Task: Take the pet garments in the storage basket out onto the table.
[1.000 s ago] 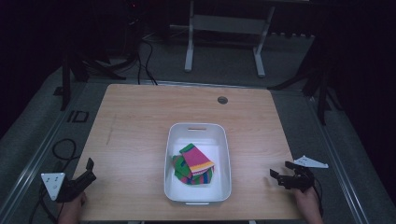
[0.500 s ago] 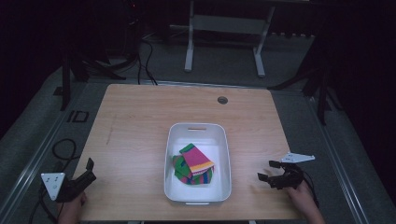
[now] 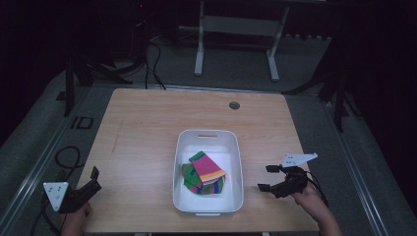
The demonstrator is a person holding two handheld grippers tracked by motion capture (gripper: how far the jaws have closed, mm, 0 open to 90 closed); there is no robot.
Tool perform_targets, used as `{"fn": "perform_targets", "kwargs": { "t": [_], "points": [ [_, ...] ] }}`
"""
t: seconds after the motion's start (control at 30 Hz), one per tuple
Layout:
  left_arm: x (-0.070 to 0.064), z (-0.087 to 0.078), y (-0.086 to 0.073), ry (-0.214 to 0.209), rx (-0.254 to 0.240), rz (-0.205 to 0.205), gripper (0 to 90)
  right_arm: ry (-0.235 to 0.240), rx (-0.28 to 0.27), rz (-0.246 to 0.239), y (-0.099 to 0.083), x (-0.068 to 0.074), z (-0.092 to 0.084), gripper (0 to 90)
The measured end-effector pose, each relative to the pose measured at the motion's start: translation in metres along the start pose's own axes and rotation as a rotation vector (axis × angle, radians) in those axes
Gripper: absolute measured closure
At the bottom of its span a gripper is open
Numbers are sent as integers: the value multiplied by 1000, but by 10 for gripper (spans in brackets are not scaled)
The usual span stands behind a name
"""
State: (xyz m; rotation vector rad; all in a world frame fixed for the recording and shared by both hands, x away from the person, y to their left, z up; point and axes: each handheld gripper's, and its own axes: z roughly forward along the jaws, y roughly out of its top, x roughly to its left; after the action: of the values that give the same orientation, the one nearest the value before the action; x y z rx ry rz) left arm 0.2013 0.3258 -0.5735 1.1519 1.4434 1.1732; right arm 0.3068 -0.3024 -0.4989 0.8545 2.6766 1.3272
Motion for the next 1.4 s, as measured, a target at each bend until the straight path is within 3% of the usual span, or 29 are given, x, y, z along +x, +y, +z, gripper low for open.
{"fn": "perform_targets", "kwargs": {
  "t": [0.33, 0.57, 1.07, 1.33, 1.37, 1.4],
  "points": [
    [0, 0, 0, -4, -1, -1, 18, 51, 16, -95, 59, 26, 2, 133],
    [1, 0, 0, -6, 0, -3, 18, 75, 23, -151, 84, 38, 15, 132],
    [1, 0, 0, -13, 1, -3, 18, 131, 125, -197, 119, 62, 84, 156],
    [1, 0, 0, -20, 2, 1, 18, 133, 181, -224, 133, 71, 111, 170],
    [2, 0, 0, -22, 2, 1, 18, 130, 189, -234, 134, 72, 115, 185],
    [2, 0, 0, -22, 2, 1, 18, 115, 207, -277, 136, 76, 125, 227]
  ]
}}
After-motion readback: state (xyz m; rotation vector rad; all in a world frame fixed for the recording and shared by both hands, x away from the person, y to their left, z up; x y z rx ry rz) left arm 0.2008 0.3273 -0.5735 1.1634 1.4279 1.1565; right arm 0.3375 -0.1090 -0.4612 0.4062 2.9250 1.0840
